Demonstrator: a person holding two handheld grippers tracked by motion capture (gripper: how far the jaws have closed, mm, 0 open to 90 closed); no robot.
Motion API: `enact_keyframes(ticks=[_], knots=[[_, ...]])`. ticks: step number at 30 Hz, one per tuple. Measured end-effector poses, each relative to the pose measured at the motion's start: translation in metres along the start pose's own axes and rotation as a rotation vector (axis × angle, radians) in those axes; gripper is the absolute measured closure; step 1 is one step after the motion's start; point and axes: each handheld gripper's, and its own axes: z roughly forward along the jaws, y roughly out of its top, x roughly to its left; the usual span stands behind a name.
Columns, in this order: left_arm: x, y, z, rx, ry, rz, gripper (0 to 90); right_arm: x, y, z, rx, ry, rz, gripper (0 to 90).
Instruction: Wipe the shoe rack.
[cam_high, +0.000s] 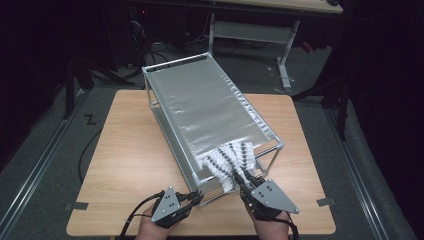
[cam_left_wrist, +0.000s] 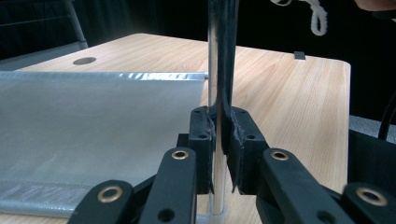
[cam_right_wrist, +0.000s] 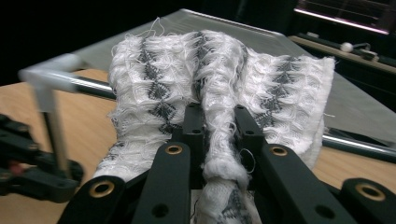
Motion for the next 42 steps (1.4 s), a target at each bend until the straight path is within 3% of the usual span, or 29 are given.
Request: enact_keyframes(ticks=[6, 15, 25, 32, 34, 42], knots=[[0.000, 0.000, -0.001, 0.005, 0.001, 0.002, 80.6, -0.029, -0.008, -0.003, 0.015, -0.089, 0.046, 79.0], [0.000, 0.000, -0.003, 0.007, 0.006, 0.003, 80.6, -0.060, -0.018, -0.006, 0.030, -0.181, 0.101, 79.0], [-0.001, -0.001, -0.004, 0.000, 0.005, -0.007, 80.6, -0.080, -0.023, -0.011, 0.039, -0.252, 0.134, 79.1], [0.000, -0.001, -0.004, -0.003, -0.001, -0.007, 80.6, -0.081, -0.019, -0.019, 0.015, -0.264, 0.135, 79.1], [0.001, -0.001, -0.004, 0.007, -0.001, 0.011, 80.6, -0.078, -0.015, -0.025, -0.003, -0.259, 0.129, 79.1], [0.000, -0.001, 0.000, -0.010, -0.018, -0.010, 80.6, -0.055, -0.005, -0.057, -0.048, -0.214, 0.105, 79.0]])
